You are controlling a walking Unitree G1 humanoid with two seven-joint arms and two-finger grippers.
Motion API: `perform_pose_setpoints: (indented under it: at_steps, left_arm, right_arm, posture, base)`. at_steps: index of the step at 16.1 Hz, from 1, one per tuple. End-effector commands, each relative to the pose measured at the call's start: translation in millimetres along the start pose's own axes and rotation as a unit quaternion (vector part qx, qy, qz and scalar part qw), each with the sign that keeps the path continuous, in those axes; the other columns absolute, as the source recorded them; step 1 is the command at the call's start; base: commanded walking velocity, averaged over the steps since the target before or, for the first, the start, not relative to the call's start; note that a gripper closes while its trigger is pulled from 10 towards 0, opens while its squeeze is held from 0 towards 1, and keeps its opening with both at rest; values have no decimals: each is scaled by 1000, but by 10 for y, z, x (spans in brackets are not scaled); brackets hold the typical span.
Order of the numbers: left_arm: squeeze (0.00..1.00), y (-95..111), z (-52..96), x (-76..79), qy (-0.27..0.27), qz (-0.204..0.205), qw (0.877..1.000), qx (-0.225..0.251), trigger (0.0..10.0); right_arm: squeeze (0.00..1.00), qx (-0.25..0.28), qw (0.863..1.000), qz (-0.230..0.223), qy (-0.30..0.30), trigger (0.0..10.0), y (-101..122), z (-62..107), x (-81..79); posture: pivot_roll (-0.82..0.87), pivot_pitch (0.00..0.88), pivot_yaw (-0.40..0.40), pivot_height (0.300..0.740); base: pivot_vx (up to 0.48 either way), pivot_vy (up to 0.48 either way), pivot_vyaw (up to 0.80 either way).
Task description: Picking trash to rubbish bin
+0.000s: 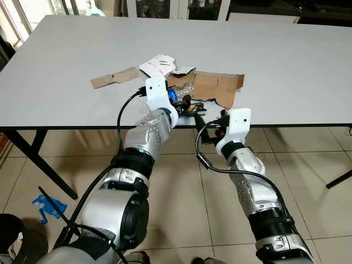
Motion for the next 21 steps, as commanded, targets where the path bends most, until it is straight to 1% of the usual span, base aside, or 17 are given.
perform_pose_setpoints:
  at_steps: [1, 3, 6, 7, 8, 10, 12, 14, 17, 19, 21]
  left_arm:
    - [0, 34, -17, 16, 12, -7, 1000, -2, 10000]
    - [0, 54, -27, -15, 22, -8, 1000, -3, 10000]
    - [0, 68, -34, -24, 23, -11, 1000, -5, 10000]
    - [0, 56, -40, -30, 25, -15, 1000, -10, 10000]
    - [0, 54, -43, -27, 24, -16, 1000, -12, 10000]
    - [0, 70, -47, -19, 22, -14, 1000, -11, 10000]
    - [0, 77, -54, 7, 14, -2, 1000, -15, 10000]
    - [0, 75, -60, 41, 3, 2, 1000, -21, 10000]
    - [0, 79, -65, 57, 4, 4, 1000, -26, 10000]
    - [0, 59, -66, 58, 8, 6, 999, -39, 10000]
    - [0, -9, -66, 43, 13, -5, 998, -57, 10000]
  right_arm:
    - [0, 0, 1000, -2, 25, 10000, 21, 43, -36]
    - [0, -8, 999, 4, 49, 10000, 2, 90, -44]
    - [0, -17, 998, 14, 62, 10000, -22, 135, 4]
    - [0, -27, 996, 25, 85, 10000, -42, 182, 10]
    - [0, -33, 994, 32, 95, 10000, -56, 213, 21]
    - [0, -39, 994, 32, 94, 10000, -68, 234, 50]
    - [0, -44, 992, 32, 111, 10000, -78, 262, 14]
    - [0, -49, 991, 32, 117, 10000, -84, 283, 6]
    - [0, -50, 991, 31, 120, 10000, -86, 293, -12]
    - [0, -51, 991, 31, 121, 10000, -85, 297, -17]
    - [0, -51, 991, 30, 123, 10000, -77, 298, -30]
  posture:
    - [-44, 122, -21, 740]
    - [-45, 124, -21, 740]
    - [-51, 125, -21, 740]
    - [-54, 126, -21, 740]
    - [-54, 127, -20, 740]
    - [-54, 127, -21, 740]
    - [-56, 129, -19, 740]
    - [-59, 129, -17, 740]
    - [-61, 127, -14, 740]
    - [-60, 127, -11, 740]
    - [-62, 128, -8, 740]
  base:
    - [0, 0, 0]
    - [0, 0, 0]
    - [0, 0, 0]
    - [0, 0, 0]
    - [0, 0, 0]
    - [0, 0, 0]
    - [0, 0, 0]
    - [0, 0, 0]
    - [0, 0, 0]
    - [0, 0, 0]
    - [0, 0, 0]
Point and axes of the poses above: a point about 5 cm out from each wrist's last joint towards the gripper, its own z axis pointing back from the gripper into the wrist, its own y axis along the axis of the wrist's last joint, x = y × z, the point moved 5 cm from there along -z, pointing out of the wrist towards the gripper, and after that the axes turned 7 degrees about z, right-handed, at the moved point
